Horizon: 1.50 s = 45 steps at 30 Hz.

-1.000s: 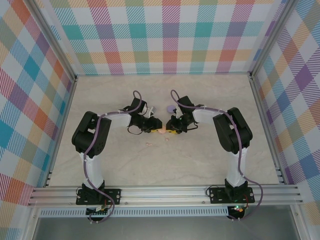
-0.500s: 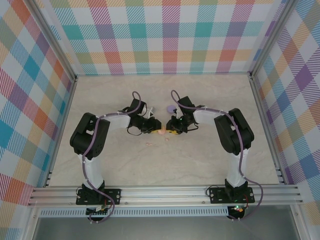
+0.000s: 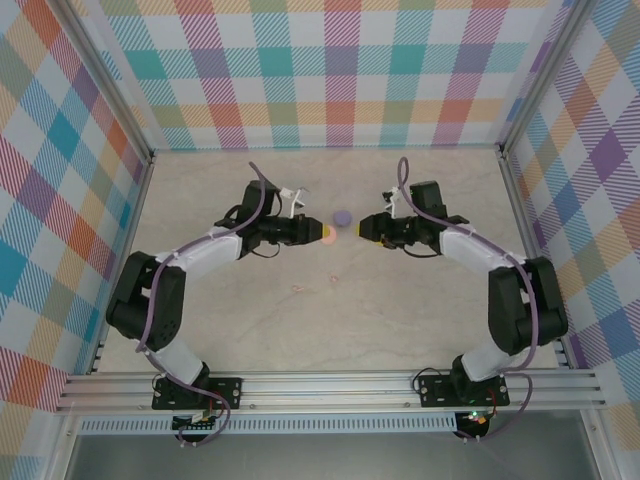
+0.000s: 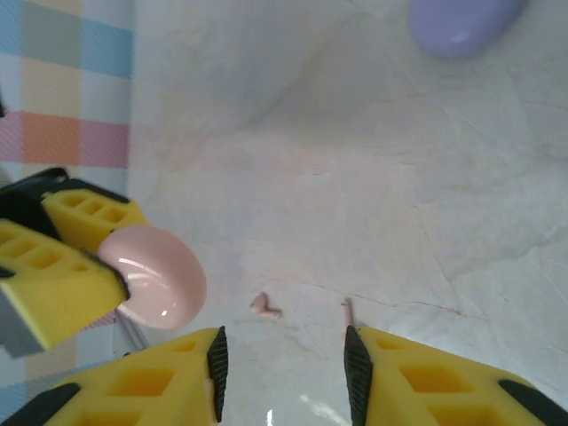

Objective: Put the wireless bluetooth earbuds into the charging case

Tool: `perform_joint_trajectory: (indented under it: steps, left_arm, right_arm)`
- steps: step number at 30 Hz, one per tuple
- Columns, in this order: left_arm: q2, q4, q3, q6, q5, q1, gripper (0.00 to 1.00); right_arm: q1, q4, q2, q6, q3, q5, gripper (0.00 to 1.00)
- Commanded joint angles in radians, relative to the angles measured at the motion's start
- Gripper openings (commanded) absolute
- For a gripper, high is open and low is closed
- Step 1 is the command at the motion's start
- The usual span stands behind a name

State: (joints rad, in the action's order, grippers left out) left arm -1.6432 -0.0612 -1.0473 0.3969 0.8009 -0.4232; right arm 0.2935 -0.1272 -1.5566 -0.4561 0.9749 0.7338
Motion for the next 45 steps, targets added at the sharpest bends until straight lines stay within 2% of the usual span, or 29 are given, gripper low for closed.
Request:
perform_joint_trajectory:
  steps: [1,6,14,23,29,36,41,45]
  left_arm:
    - [0.083,-0.060,0.006,-0.057,0.092,-0.003,0.19]
    - [0.161,-0.029,-0.004,-0.105,0.128,-0.035,0.20]
    - [0.209,0.061,-0.060,-0.171,0.177,-0.110,0.21]
    - [0.211,0.110,-0.086,-0.198,0.166,-0.124,0.21]
    - [0.210,0.115,-0.092,-0.198,0.163,-0.126,0.21]
    - [0.209,0.113,-0.094,-0.193,0.162,-0.126,0.21]
    - [0.212,0.105,-0.091,-0.177,0.139,-0.127,0.30]
    - [0.220,0.057,-0.068,-0.133,0.125,-0.127,0.36]
  right_arm:
    - [0.001,0.054,0.081,0.135,-0.012,0.185,0.51]
    - [0.003,0.039,0.158,0.173,0.006,0.282,0.59]
    - [0.056,-0.070,0.179,0.271,0.078,0.360,0.59]
    - [0.067,-0.091,0.200,0.290,0.085,0.368,0.50]
    - [0.068,-0.092,0.207,0.293,0.082,0.371,0.36]
    - [0.071,-0.098,0.202,0.292,0.087,0.378,0.27]
    - [0.072,-0.078,0.213,0.275,0.079,0.354,0.21]
    - [0.072,-0.042,0.225,0.246,0.068,0.332,0.20]
